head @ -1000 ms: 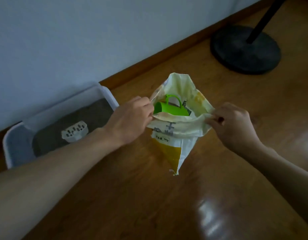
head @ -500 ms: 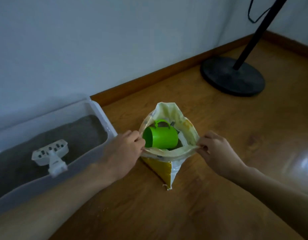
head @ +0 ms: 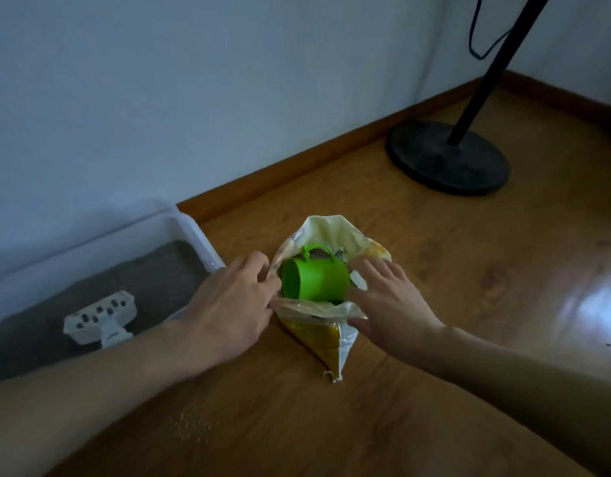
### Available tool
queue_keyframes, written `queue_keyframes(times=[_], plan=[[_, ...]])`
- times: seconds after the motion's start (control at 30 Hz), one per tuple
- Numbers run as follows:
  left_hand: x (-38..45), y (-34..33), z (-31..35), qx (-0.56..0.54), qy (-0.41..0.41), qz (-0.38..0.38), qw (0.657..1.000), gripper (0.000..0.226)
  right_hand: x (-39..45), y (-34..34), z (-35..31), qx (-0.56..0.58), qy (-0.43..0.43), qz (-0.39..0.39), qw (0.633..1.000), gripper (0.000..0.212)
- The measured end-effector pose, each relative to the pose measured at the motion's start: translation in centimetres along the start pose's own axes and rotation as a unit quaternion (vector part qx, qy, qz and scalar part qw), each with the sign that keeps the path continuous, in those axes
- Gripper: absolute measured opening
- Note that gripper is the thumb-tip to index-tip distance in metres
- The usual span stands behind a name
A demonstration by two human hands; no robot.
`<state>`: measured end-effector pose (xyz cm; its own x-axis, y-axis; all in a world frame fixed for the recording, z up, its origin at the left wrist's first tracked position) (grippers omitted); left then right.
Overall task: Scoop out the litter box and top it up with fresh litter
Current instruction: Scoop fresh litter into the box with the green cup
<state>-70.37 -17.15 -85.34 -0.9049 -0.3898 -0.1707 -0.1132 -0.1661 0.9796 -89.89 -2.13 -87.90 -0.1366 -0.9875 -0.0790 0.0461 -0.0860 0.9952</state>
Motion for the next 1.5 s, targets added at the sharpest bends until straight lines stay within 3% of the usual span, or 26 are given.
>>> queue_keyframes(times=[0.07,0.17,0.43,0.7,0.93,1.5], plan=[[-0.7,0.6,0.2,0.038,-0.044,-0.006,0.998,0.042,0.5,-0.7,-0.7,0.029,0.036,-0.007,0.999,0.022],[-0.1,0.4,1.0,0.065,-0.07,0.049,0.994,0.042,0.8,-1.4,-0.7,0.032,0.05,0.001,0.998,0.024],[2.7,-4.2,2.4,0.09,-0.066,0.085,0.99,0.016,-0.1,-2.8,-0.2,0.064,0.042,0.018,0.997,0.022],[3.0,-0.6,1.3,0.007,-0.105,0.137,0.985,0.016,-0.5,1.3,1.5,0.149,0.059,-0.019,0.987,0.011],[1.3,-3.6,1.4,0.005,-0.095,0.118,0.988,0.018,-1.0,0.1,-0.1,0.136,0.089,-0.06,0.985,0.007],[-3.3,-0.9,-0.7,-0.072,-0.02,0.108,0.991,0.029,0.4,0.1,-1.0,0.197,0.057,-0.032,0.978,0.04]])
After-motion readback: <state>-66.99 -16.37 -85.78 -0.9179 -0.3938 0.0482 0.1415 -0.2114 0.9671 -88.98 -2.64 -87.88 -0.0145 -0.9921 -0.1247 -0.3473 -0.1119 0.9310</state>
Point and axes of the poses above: each hand's wrist, its own x-axis towards the middle knuckle, its own y-axis out of the back of the hand, z = x × y, the point moved 1 cm from there along x, towards the middle knuckle, and after that the axes turned 6 degrees about -z, right-handed, at the moved point
